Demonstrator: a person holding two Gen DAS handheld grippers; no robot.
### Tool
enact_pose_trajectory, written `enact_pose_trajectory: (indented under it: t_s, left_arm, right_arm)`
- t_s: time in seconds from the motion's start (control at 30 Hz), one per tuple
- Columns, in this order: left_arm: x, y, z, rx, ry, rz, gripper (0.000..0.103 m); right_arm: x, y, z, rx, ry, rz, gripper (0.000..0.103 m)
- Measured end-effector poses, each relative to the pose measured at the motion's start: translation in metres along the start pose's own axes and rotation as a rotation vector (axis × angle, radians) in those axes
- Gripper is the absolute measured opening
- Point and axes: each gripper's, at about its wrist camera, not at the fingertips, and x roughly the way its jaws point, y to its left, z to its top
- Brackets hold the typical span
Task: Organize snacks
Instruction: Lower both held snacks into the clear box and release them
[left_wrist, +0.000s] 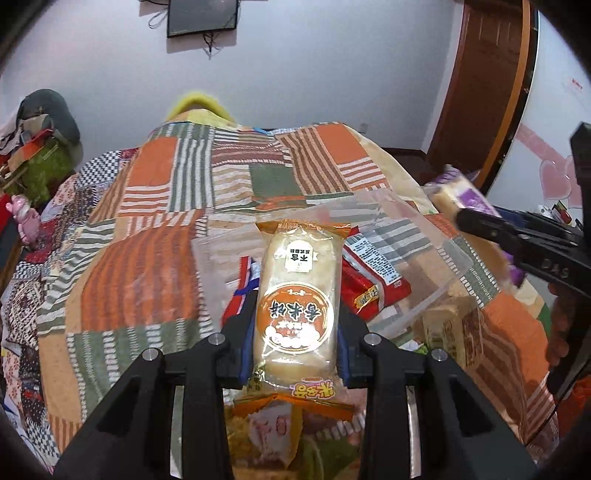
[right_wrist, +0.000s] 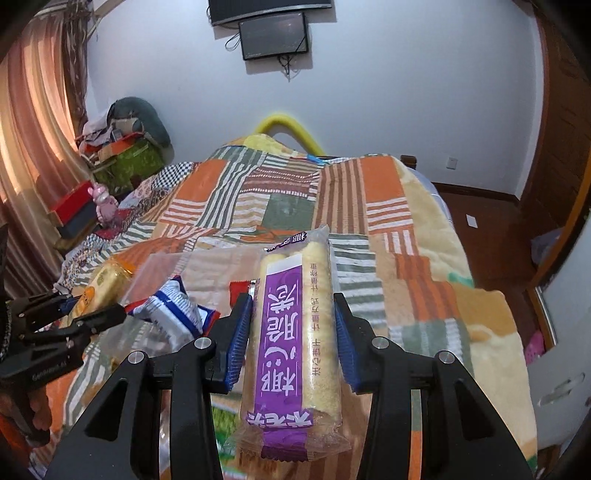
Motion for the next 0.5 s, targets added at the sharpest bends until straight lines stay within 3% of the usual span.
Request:
enact_pose_trajectory:
  t_s: [0.33, 0.5]
  left_arm:
    - [0.031, -0.008, 0.01, 0.033, 0.048, -0.04, 0.034]
    - [0.037, -0.007, 0.013, 0.026, 0.055, -0.044, 0.036]
  right_arm:
    - [0.053, -0.005, 0.005, -0.007, 0.092, 0.004, 0.039]
    - [0.059, -0.005, 0.002, -0.01, 0.121, 0.011, 0.04]
